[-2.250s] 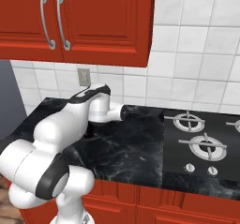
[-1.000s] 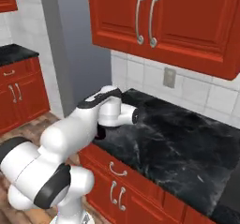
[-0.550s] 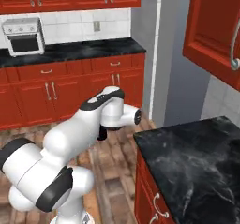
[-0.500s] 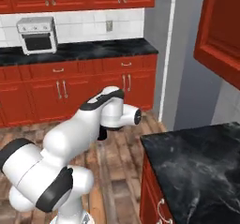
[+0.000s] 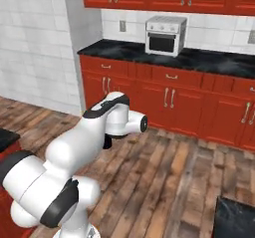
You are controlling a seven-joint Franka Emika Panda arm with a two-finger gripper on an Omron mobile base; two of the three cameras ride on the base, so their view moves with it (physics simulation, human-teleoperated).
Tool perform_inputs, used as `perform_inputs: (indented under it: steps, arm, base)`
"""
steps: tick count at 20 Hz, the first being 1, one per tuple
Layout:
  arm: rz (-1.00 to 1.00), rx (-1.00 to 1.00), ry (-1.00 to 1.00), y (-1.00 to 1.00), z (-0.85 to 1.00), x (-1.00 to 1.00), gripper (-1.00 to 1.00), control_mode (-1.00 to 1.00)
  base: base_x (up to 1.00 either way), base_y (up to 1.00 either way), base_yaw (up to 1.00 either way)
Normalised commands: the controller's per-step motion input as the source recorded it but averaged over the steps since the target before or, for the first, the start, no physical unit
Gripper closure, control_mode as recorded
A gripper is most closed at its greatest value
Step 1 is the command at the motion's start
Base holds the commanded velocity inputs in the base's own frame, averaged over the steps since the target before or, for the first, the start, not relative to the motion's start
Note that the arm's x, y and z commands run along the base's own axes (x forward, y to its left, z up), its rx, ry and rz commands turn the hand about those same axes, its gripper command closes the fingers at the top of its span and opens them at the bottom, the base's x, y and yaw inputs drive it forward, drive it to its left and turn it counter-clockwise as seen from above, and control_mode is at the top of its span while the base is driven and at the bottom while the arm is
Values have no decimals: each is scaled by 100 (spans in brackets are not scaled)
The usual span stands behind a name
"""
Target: Place the drinks on the dining counter in a tight cluster.
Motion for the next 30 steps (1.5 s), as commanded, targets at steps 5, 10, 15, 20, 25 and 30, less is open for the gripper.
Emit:
perform_inputs:
  steps: [5, 10, 15, 20, 25, 30]
  arm:
    - [0, 0, 0, 0, 0, 0, 100, 100]
    - [0, 0, 0, 0, 0, 0, 100, 100]
    - [0, 0, 0, 0, 0, 0, 100, 100]
    - [0, 0, 0, 0, 0, 0, 100, 100]
    - [0, 0, 0, 0, 0, 0, 100, 100]
    - [0, 0, 0, 0, 0, 0, 100, 100]
  base:
    - [0, 13, 92]
    - [3, 10, 92]
    - [35, 3, 66]
    - [46, 0, 61]
    - [50, 0, 47]
    - [50, 0, 31]
